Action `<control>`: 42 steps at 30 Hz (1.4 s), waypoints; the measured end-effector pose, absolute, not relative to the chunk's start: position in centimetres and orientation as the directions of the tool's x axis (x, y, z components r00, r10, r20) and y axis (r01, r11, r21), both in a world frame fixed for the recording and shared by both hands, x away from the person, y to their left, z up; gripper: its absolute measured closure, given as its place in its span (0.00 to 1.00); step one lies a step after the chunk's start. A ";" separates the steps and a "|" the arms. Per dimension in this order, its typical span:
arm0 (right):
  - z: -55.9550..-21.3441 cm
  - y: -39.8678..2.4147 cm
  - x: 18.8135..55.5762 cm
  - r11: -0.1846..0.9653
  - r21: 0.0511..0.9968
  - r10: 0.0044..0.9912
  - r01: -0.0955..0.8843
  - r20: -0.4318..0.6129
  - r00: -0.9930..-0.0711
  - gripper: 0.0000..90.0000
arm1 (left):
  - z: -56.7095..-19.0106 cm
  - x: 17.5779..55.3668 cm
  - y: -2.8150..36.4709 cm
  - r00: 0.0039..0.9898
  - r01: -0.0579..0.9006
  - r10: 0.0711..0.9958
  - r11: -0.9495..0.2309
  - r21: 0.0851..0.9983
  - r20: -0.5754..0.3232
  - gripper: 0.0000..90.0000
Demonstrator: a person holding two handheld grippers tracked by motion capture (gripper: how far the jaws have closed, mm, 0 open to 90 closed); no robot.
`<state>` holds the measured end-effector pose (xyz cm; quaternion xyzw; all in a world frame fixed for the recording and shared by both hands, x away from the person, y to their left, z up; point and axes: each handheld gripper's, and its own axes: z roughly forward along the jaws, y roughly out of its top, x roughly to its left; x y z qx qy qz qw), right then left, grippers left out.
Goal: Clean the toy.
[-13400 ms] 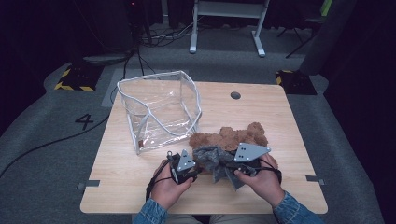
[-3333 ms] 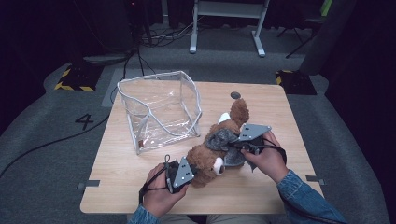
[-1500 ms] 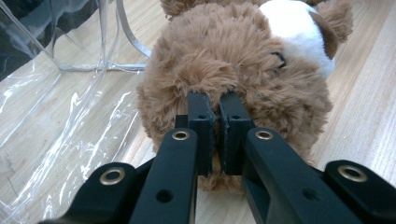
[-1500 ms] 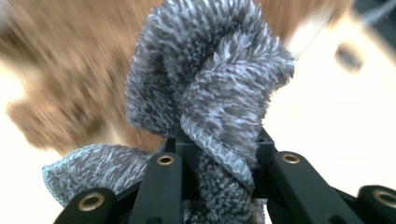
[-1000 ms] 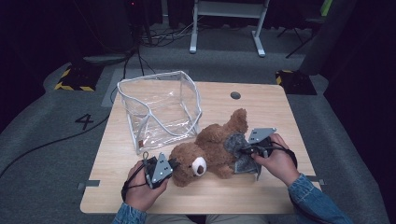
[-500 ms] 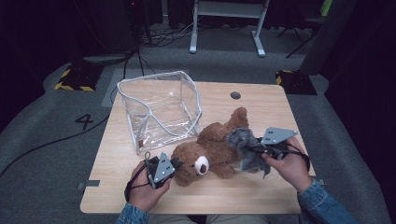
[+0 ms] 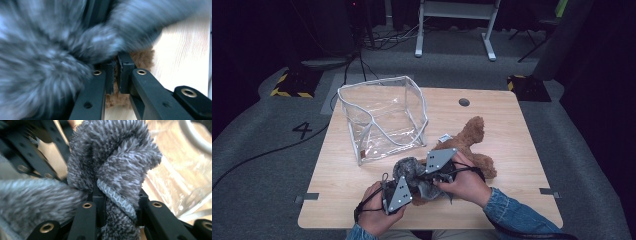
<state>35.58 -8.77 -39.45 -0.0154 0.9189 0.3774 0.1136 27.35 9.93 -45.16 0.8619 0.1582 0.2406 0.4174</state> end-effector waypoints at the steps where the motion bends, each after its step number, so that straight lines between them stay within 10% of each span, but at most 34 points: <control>1: -39.7 -9.0 36.0 0.708 0.699 0.062 -0.097 -0.198 -0.978 0.81 | -45.2 27.4 9.9 0.836 0.075 0.475 -0.594 0.801 0.273 0.95; 9: -37.8 -12.6 37.6 0.751 0.660 0.232 -0.020 -0.292 -0.928 0.81 | -45.1 27.5 9.8 0.842 0.073 0.472 -0.580 0.811 0.261 0.95; 17: -38.1 -9.1 35.2 0.722 0.679 0.075 -0.132 -0.267 -0.961 0.81 | -45.1 27.4 9.8 0.840 0.072 0.472 -0.587 0.806 0.268 0.95; 26: -39.0 -13.2 37.1 0.739 0.673 0.251 -0.023 -0.307 -0.918 0.82 | -45.1 27.9 10.2 0.836 0.108 0.501 -0.551 0.828 0.224 0.95; 35: -40.8 -11.5 31.5 0.738 0.626 0.012 -0.253 -0.387 -0.922 0.82 | -45.4 28.4 10.1 0.822 0.152 0.534 -0.539 0.829 0.197 0.95; 42: -41.7 -11.4 30.9 0.715 0.653 -0.021 -0.247 -0.333 -0.943 0.82 | -45.4 28.5 10.3 0.820 0.150 0.535 -0.542 0.827 0.202 0.94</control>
